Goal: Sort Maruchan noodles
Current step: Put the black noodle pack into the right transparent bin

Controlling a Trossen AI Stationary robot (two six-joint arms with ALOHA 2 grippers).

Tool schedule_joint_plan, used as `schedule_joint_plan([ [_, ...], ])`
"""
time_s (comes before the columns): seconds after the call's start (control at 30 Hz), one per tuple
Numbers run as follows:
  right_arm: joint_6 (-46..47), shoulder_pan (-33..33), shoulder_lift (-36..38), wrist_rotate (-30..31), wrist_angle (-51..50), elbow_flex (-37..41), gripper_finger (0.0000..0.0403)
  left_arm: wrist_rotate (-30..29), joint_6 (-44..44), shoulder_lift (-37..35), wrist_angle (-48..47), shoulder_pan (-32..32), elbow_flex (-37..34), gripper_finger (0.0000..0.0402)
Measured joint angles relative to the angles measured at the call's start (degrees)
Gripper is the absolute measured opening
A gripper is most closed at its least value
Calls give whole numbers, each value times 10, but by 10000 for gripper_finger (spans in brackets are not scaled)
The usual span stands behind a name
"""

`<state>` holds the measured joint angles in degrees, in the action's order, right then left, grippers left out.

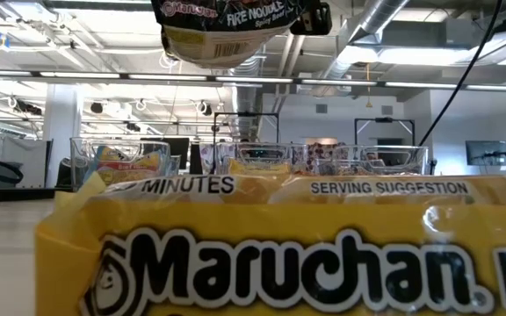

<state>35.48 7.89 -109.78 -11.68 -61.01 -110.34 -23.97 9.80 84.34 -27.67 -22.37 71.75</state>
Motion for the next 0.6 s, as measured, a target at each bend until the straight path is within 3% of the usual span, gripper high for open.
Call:
schedule_joint_plan([
  [0.27, -2, 1, 0, 0, -1, 0, 2, 112, 15, 0, -3, 26, 0, 3],
  [0.47, -6, 2, 0, 0, -5, 0, 2, 88, 29, 0, -13, 36, 0, 47],
  [0.6, -9, 6, 0, 0, -4, 0, 2, 105, 32, 0, -17, 38, 0, 87],
])
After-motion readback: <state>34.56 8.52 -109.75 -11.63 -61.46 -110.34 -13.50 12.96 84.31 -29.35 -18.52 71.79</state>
